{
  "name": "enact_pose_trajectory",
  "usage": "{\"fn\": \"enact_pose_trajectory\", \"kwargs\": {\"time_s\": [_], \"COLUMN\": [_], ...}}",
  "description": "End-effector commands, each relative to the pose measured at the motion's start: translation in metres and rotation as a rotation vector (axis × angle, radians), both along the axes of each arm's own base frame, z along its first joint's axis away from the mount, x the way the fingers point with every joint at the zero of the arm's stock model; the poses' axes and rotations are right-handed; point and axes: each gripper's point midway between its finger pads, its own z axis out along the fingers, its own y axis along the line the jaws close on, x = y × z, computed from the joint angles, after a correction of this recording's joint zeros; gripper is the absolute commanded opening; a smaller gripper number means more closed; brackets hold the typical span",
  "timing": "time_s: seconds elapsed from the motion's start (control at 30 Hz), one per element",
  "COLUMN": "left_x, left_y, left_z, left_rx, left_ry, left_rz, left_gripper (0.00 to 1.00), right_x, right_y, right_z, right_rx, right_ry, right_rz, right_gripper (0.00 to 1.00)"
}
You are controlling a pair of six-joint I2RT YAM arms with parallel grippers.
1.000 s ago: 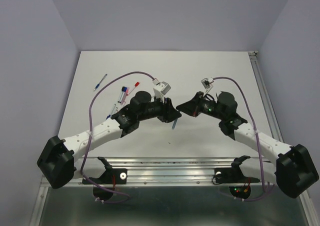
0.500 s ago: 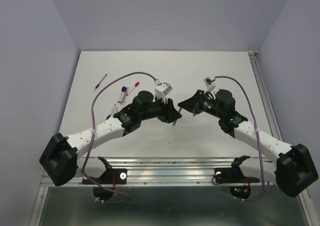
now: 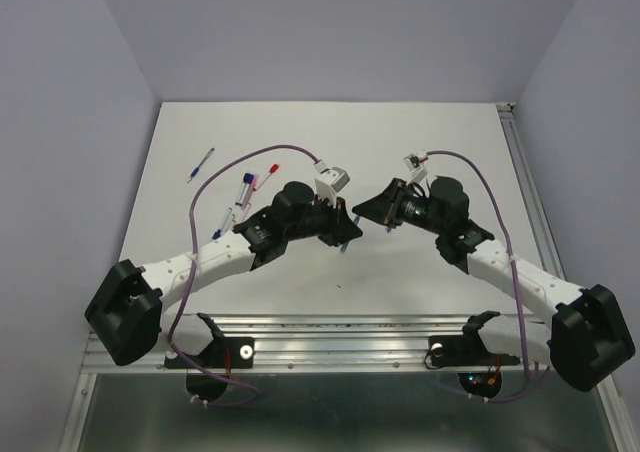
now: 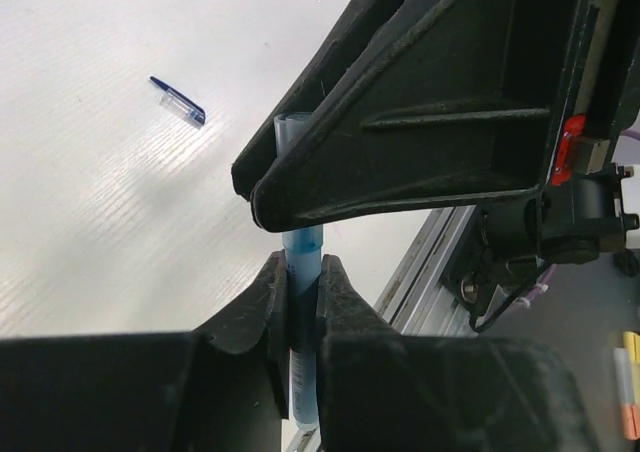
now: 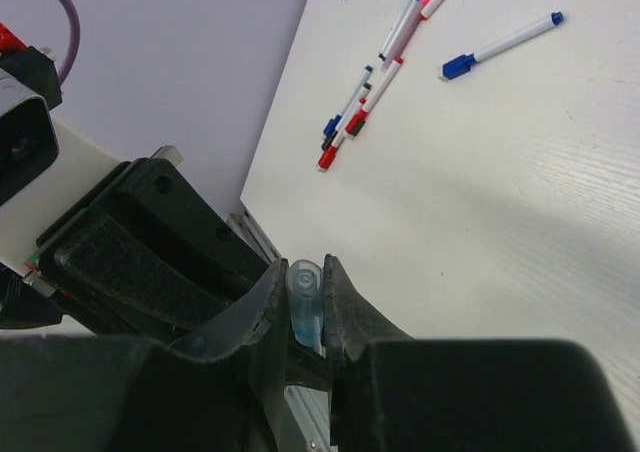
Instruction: Open the pen caps
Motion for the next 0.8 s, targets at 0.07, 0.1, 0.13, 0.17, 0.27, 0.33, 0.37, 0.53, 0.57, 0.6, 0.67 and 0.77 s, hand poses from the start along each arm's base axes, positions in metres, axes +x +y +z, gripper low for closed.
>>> {"fn": "enact_pose_trajectory", "kwargs": {"time_s": [0.07,0.1,0.13,0.17,0.27,0.33,0.37,0.53,0.57,0.6,0.67,0.77], "left_x": [-0.008,-0.014,-0.019,-0.024,-0.042,-0.054,-0.058,-0.069,-0.066,-0.063,-0.046,-0.019], "left_y": [0.002,0.002,0.002,0.005,0.012,0.014,0.018,0.03,0.033,0.036,0.046,0.07], "left_z": [0.022,0.021,0.015,0.004,-0.014,-0.015,-0.016,-0.015,-0.016,-0.015,-0.017,-0.032], "left_rx": [-0.066,-0.069,-0.065,-0.049,-0.031,-0.044,-0.048,-0.075,-0.072,-0.069,-0.014,0.132], "left_ry": [-0.026,-0.011,0.005,0.031,0.09,0.106,0.106,0.119,0.119,0.118,0.11,0.104], "left_rz": [-0.012,-0.018,-0.021,-0.023,-0.035,-0.039,-0.031,0.008,0.04,0.064,0.173,0.349], "left_gripper": [0.0,0.0,0.0,0.0,0.0,0.0,0.0,0.0,0.0,0.0,0.0,0.0], "right_x": [0.049,0.069,0.081,0.093,0.139,0.164,0.178,0.203,0.204,0.202,0.193,0.178], "right_y": [-0.017,-0.03,-0.037,-0.045,-0.08,-0.106,-0.12,-0.145,-0.145,-0.141,-0.133,-0.135], "right_z": [0.033,0.033,0.035,0.037,0.05,0.067,0.063,0.071,0.073,0.065,0.041,0.007], "right_rx": [-0.079,-0.101,-0.107,-0.121,-0.174,-0.174,-0.183,-0.191,-0.205,-0.227,-0.272,-0.339], "right_ry": [-0.154,-0.176,-0.185,-0.201,-0.235,-0.258,-0.243,-0.254,-0.266,-0.252,-0.209,-0.153], "right_rz": [-0.224,-0.321,-0.369,-0.413,-0.576,-0.669,-0.706,-0.763,-0.757,-0.721,-0.644,-0.606], "right_gripper": [0.01,0.01,0.01,0.01,0.01,0.01,0.01,0.01,0.01,0.01,0.01,0.01]}}
